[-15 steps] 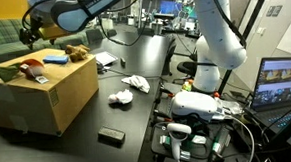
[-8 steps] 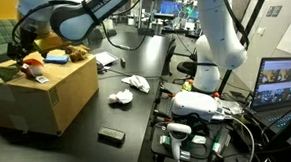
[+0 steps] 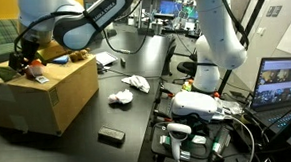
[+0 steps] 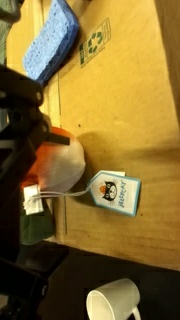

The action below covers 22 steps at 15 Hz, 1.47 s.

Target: Pick up all the objects from the box and put them on the table, then pick up all the the objects on the table and put them on the box

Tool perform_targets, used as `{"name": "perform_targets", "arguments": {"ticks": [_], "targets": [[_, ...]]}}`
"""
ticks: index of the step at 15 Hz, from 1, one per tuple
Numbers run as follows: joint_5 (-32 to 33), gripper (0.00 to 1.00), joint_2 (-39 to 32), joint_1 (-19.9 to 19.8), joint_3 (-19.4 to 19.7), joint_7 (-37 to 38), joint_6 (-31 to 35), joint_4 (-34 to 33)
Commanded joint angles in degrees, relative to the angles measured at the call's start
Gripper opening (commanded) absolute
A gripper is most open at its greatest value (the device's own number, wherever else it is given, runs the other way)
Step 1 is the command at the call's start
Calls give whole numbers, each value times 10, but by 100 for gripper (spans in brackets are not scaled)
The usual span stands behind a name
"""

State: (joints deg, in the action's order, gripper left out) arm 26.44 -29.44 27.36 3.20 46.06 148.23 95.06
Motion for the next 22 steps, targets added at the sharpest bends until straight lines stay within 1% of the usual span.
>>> {"name": "perform_targets", "arguments": {"ticks": [1, 8, 15, 16, 17, 21, 22], "targets": [[22, 100, -12, 2, 12, -2, 33, -5], [45, 100, -36, 15, 40, 6, 58, -19], [65, 100, -42, 32, 66, 23, 55, -27], [69, 88, -42, 35, 71, 31, 55, -28], [71, 75, -42, 37, 72, 33, 54, -28], [87, 42, -42, 42, 78, 54, 48, -30], [89, 35, -41, 41, 78, 57, 46, -30]]}}
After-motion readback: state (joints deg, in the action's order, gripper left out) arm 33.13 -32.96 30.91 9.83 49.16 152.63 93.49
